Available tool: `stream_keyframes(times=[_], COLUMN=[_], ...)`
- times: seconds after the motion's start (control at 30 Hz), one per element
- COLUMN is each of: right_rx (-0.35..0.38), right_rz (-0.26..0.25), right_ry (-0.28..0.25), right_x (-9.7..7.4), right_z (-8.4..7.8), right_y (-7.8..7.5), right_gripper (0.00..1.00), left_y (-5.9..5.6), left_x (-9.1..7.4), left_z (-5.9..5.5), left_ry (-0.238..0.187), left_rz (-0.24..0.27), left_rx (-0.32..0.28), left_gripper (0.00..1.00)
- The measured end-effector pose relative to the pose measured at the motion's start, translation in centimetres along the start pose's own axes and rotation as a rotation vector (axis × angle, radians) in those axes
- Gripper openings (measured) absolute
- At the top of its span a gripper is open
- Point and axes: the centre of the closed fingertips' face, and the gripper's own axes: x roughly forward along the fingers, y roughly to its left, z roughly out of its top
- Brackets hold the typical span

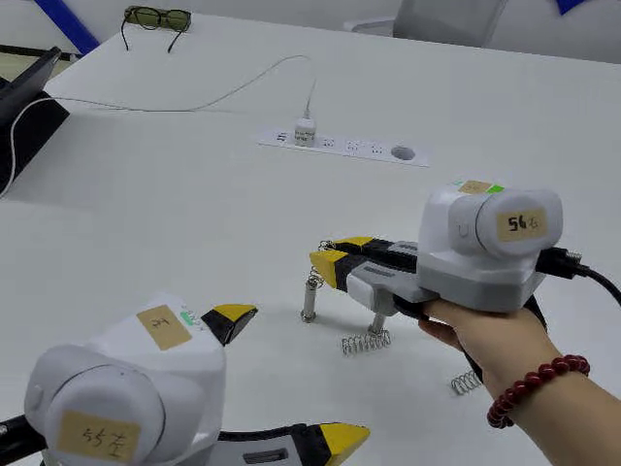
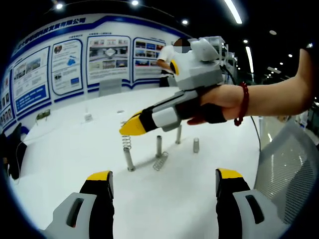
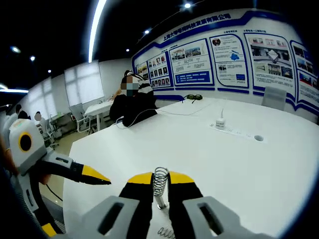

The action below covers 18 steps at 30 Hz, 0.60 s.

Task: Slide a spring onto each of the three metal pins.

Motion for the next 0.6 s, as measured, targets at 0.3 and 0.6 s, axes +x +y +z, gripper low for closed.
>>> stream_keyframes(times=[0.3, 0.6], right_rx=[-0.057, -0.093], right_rz=[-0.001, -0.008], right_ry=[0.023, 0.038], right_x=[0.4, 0.8], right_z=[-0.6, -1.1], right_y=[0.4, 0.6], right_gripper=[0.12, 0.12], left_y=[0.3, 0.2], left_x=[-0.1, -0.1], left_z=[0.0, -0.2], left_ry=[0.000, 0.010], left_rz=[0.009, 0.002], left_rx=[-0.019, -0.021], left_gripper=[0.89, 0.88])
